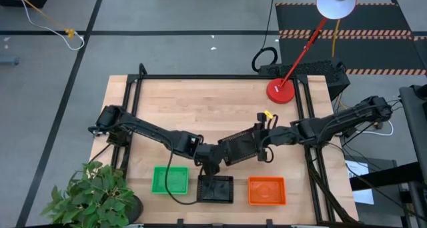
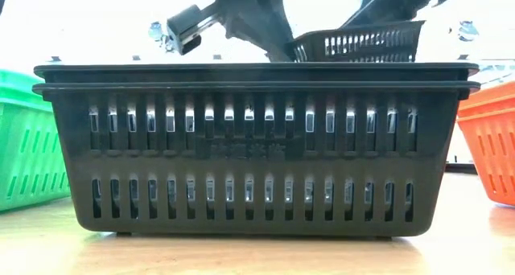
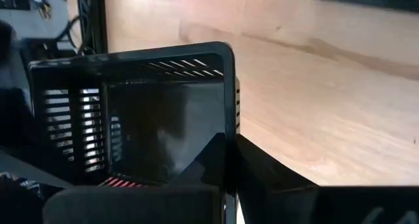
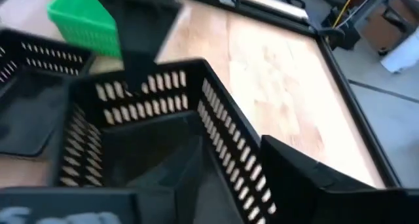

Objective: Stack baskets by color
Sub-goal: Stack the top black bin on top of the bottom black bin

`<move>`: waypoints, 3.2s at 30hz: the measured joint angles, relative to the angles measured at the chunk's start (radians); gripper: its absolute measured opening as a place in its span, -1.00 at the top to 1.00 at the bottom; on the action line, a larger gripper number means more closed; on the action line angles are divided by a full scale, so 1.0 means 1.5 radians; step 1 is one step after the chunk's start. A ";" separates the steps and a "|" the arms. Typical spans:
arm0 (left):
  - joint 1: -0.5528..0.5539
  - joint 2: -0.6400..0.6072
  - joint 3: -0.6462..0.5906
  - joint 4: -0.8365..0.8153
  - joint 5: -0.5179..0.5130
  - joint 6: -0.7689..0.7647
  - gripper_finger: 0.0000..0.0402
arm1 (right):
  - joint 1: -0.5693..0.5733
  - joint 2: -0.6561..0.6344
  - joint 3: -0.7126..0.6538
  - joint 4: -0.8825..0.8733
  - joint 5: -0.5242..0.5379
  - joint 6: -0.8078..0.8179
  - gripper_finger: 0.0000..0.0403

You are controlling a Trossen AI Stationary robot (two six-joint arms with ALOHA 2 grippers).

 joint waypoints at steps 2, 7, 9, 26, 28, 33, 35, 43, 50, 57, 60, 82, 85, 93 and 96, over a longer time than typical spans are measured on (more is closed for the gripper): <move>-0.003 0.000 0.000 0.003 0.001 0.000 0.85 | -0.005 0.011 0.000 -0.008 0.004 0.000 0.16; -0.009 0.000 0.000 0.003 0.000 0.004 0.88 | -0.021 0.031 0.000 -0.007 0.016 -0.005 0.14; -0.009 0.000 0.000 0.009 -0.001 0.004 0.93 | -0.026 0.033 0.000 -0.009 0.016 -0.003 0.17; -0.040 0.001 -0.001 0.037 -0.202 -0.043 0.78 | -0.055 0.027 0.000 -0.060 -0.089 0.012 0.94; -0.039 0.001 -0.001 0.062 -0.251 -0.107 0.71 | -0.056 0.025 -0.001 -0.063 -0.086 0.026 0.91; -0.044 0.001 -0.001 0.050 -0.292 -0.166 0.35 | -0.055 0.011 -0.002 -0.092 -0.088 0.080 0.96; -0.055 0.001 -0.001 0.041 -0.309 -0.177 0.19 | -0.054 0.000 -0.002 -0.099 -0.092 0.102 0.97; -0.113 -0.032 0.000 -0.077 -0.501 -0.281 -0.14 | -0.014 -0.046 -0.001 -0.081 -0.090 0.235 0.95; -0.133 -0.128 0.000 -0.117 -0.498 -0.493 -0.03 | 0.010 -0.048 -0.001 -0.071 -0.094 0.404 0.96; -0.088 -0.223 0.000 -0.144 -0.487 -0.700 0.18 | 0.056 0.006 0.000 0.072 -0.127 0.467 0.94; -0.062 -0.252 -0.004 -0.175 -0.454 -0.780 0.26 | 0.071 0.051 0.000 0.119 -0.143 0.474 0.95; 0.062 -0.267 -0.051 -0.174 -0.225 -0.776 0.36 | 0.055 0.381 0.210 0.094 -0.324 0.463 0.95; 0.062 -0.267 -0.051 -0.175 -0.225 -0.778 0.36 | 0.048 0.395 0.217 0.095 -0.340 0.455 0.95; 0.062 -0.267 -0.051 -0.176 -0.205 -0.794 0.36 | 0.043 0.402 0.217 0.073 -0.335 0.426 0.94; 0.062 -0.267 -0.051 -0.176 -0.203 -0.796 0.36 | 0.043 0.402 0.215 0.060 -0.335 0.426 0.94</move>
